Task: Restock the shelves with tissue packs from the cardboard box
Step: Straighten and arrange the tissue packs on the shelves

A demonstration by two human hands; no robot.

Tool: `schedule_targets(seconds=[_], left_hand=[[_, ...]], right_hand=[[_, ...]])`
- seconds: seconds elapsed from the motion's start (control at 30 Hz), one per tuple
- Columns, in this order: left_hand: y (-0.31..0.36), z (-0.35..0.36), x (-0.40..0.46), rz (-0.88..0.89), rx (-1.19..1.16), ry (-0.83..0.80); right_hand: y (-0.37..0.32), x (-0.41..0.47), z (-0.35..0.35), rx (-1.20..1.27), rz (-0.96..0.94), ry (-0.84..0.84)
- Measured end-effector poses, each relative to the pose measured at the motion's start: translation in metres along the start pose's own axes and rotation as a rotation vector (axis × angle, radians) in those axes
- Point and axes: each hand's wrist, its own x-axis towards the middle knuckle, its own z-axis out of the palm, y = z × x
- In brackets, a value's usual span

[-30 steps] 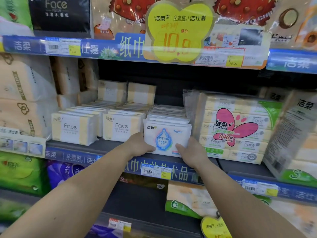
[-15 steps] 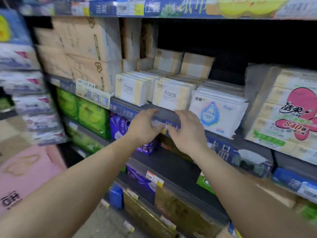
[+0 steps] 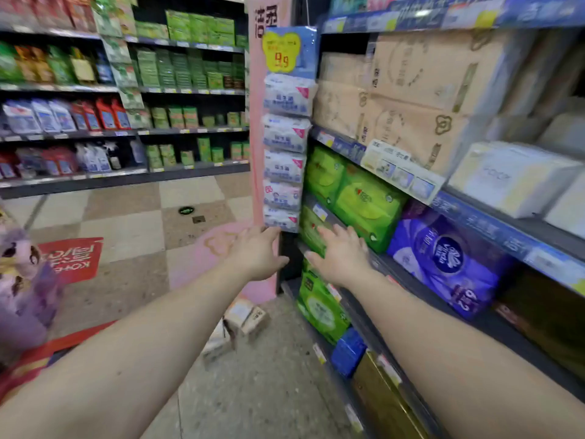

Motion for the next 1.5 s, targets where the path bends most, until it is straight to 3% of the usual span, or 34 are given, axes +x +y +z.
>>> schedule_targets(seconds=[0.2, 0.43, 0.8, 1.03, 1.3, 1.5], left_hand=[[-0.149, -0.022, 0.011, -0.127, -0.014, 0.013], [-0.241, -0.002, 0.036, -0.269, -0.161, -0.050], [-0.301, 0.078, 0.154, -0.435, -0.295, -0.157], [-0.348, 0.140, 0.218, -0.644, -0.353, -0.219], [-0.405, 0.222, 0.245, -0.795, -0.419, -0.388], [-0.458, 0.279, 0.271, -0.836, -0.477, -0.470]], right_hand=[[-0.125, 0.067, 0.050, 0.075, -0.109, -0.022], [-0.190, 0.128, 0.107, 0.162, -0.143, -0.123], [-0.176, 0.271, 0.211, 0.170, -0.174, -0.303], [-0.158, 0.370, 0.281, 0.112, -0.151, -0.505], [-0.164, 0.411, 0.365, 0.053, -0.102, -0.704], [-0.164, 0.435, 0.420, 0.067, 0.067, -0.751]])
